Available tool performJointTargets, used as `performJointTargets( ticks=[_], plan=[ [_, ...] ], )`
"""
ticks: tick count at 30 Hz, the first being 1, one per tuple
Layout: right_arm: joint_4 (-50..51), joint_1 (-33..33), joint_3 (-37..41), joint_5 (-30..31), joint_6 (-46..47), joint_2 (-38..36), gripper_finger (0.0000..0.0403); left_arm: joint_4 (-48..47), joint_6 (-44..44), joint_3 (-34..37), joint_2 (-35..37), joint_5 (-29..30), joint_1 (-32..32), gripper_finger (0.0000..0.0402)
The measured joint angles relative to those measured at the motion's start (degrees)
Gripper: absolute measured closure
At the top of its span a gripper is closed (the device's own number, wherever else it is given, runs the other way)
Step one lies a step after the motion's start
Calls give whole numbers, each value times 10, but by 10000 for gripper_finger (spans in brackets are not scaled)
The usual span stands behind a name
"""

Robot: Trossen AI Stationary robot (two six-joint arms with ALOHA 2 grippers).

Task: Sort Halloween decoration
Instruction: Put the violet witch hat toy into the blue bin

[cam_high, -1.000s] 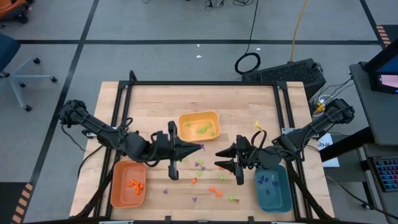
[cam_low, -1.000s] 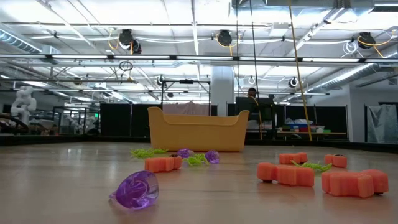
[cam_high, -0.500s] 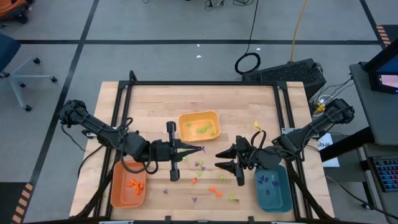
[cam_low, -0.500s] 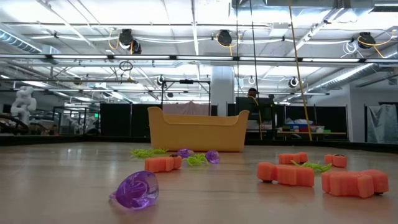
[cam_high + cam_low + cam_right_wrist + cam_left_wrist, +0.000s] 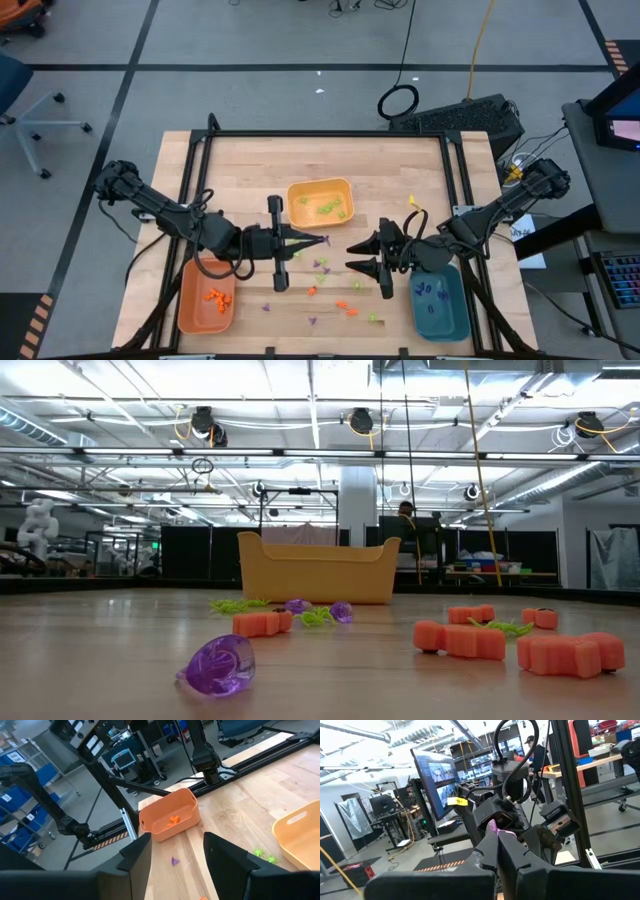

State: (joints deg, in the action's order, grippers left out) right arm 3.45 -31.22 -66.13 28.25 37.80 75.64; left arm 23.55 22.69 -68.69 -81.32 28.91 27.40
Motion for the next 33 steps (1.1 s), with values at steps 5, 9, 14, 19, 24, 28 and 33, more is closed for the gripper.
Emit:
performJointTargets(
  ticks=[5,9,14,19,24,28,33],
  plan=[
    [1,0,0,1,-10,0,234,0,-37,0,0,11,0,402],
    [1,0,0,1,-10,0,234,-1,-87,0,0,12,0,402],
    [1,0,0,2,-10,0,234,-1,-153,0,0,13,0,402],
    [1,0,0,2,-10,0,234,-1,-202,0,0,13,3,402],
    [0,0,0,2,-10,0,234,-1,-291,0,0,15,4,402],
    [0,0,0,2,-10,0,234,-1,-343,0,0,16,7,402],
    [0,0,0,2,-7,0,234,0,-397,0,0,29,7,402]
  ],
)
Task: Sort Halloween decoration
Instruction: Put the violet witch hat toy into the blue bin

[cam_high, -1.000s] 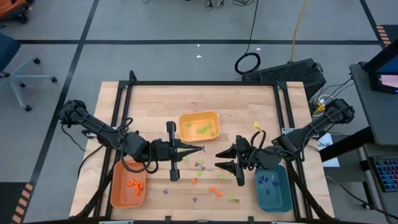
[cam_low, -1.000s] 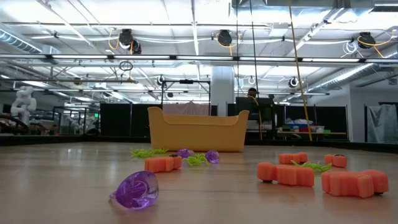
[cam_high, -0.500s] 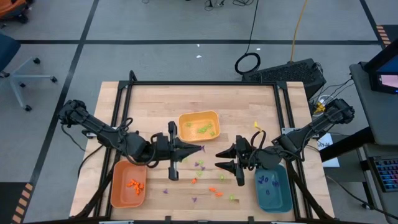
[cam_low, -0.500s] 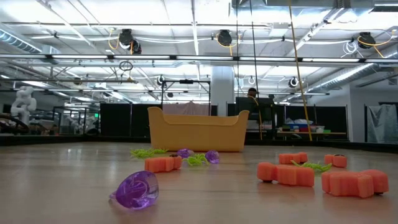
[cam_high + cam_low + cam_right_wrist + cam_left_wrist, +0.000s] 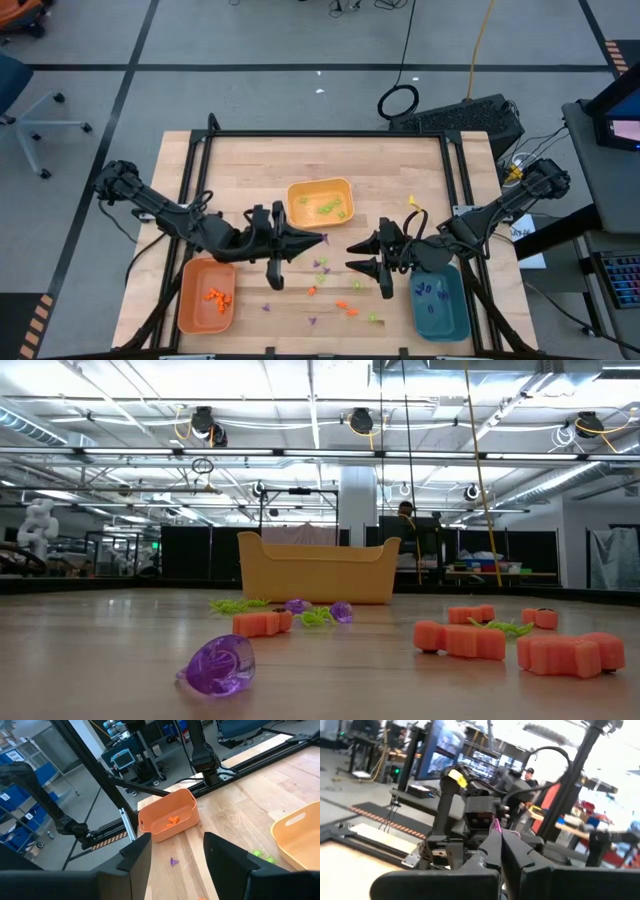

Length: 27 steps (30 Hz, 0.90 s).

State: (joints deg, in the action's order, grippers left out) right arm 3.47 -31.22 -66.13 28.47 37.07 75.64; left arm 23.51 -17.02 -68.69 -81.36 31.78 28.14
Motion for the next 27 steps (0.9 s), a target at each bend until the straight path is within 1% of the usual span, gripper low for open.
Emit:
performJointTargets(
  ticks=[4,7,11,16,22,27],
  plan=[
    [0,0,0,0,11,0,234,0,-37,0,0,16,0,402],
    [0,0,0,0,18,0,234,0,-36,0,0,16,0,402],
    [0,0,0,0,54,0,234,0,-25,0,0,17,0,402],
    [0,0,0,-2,106,0,234,0,57,0,0,17,0,402],
    [-2,0,0,-5,230,0,230,0,208,0,0,17,0,402],
    [-42,0,0,-15,220,0,215,0,264,0,0,46,0,402]
  ],
)
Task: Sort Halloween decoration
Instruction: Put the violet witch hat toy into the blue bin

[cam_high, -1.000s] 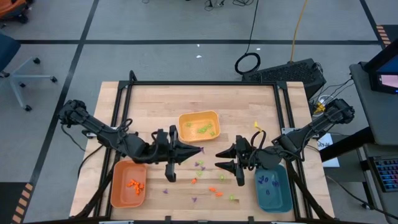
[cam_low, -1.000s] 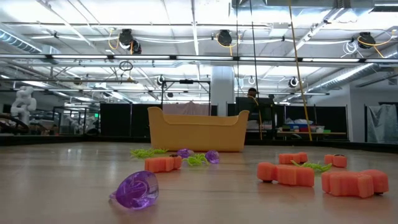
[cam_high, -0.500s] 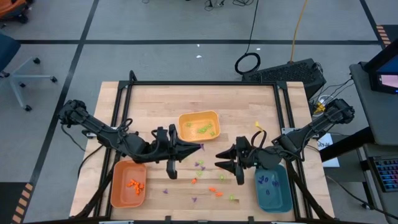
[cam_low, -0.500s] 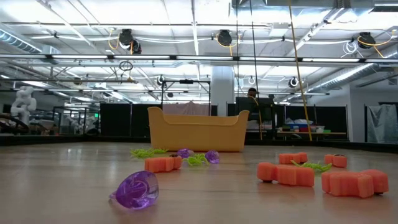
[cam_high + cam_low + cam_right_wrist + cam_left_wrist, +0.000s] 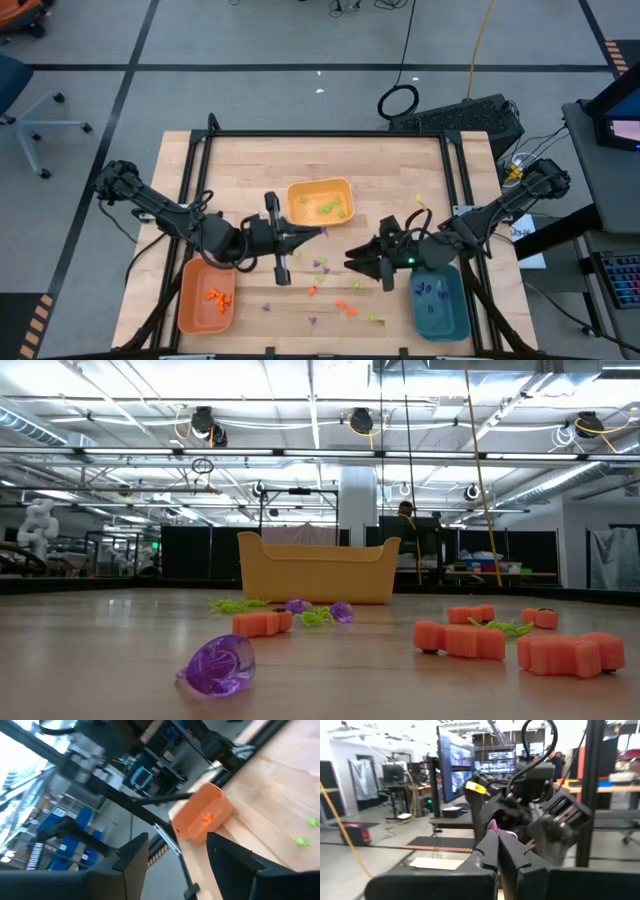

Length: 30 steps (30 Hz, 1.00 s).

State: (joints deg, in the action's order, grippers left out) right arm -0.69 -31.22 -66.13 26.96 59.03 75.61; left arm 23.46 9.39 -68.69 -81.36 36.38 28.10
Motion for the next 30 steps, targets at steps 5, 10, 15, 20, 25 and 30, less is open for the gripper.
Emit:
performJointTargets(
  ticks=[5,10,15,20,25,30],
  plan=[
    [-62,7,0,1,-31,0,196,-21,44,0,0,4,-2,402],
    [-76,33,0,4,-33,0,185,-77,45,0,0,6,-7,402],
    [-77,60,0,-2,-49,0,185,-102,42,0,0,6,-11,402],
    [-75,79,0,-31,-81,0,197,-140,1,0,0,6,-21,402],
    [-27,97,0,-47,-107,0,206,-185,-37,0,-1,6,-32,402],
    [-3,114,0,-47,-109,1,206,-200,-61,0,-4,6,-41,402]
  ],
)
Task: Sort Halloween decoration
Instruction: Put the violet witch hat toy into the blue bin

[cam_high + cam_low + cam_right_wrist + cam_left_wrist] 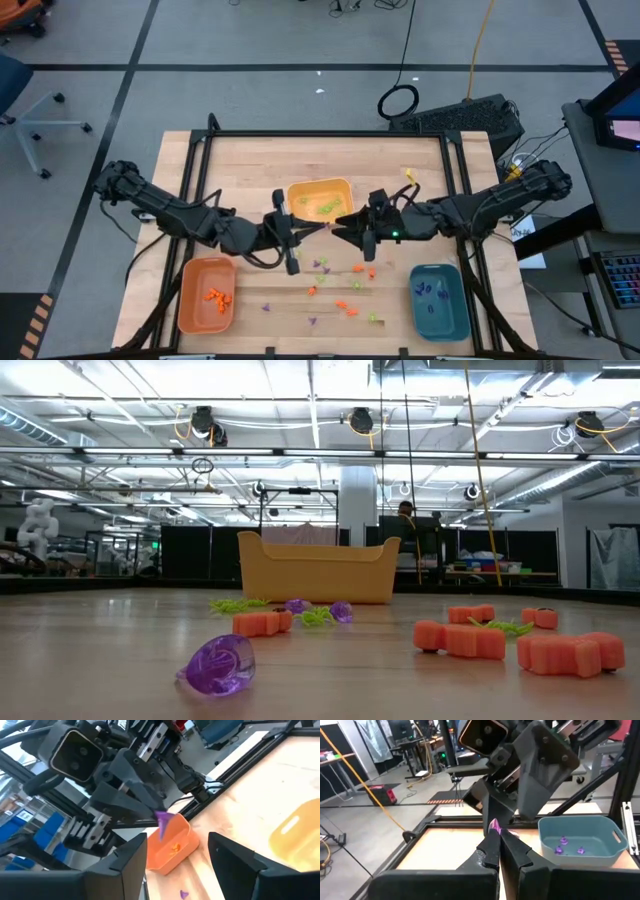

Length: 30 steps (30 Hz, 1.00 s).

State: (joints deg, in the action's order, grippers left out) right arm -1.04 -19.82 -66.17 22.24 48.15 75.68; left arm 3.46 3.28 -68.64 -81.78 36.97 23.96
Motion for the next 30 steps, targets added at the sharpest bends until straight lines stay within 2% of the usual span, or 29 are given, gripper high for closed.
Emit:
performJointTargets(
  ticks=[30],
  plan=[
    [-5,19,0,0,-39,2,207,22,0,0,-4,-22,-20,402]
  ],
)
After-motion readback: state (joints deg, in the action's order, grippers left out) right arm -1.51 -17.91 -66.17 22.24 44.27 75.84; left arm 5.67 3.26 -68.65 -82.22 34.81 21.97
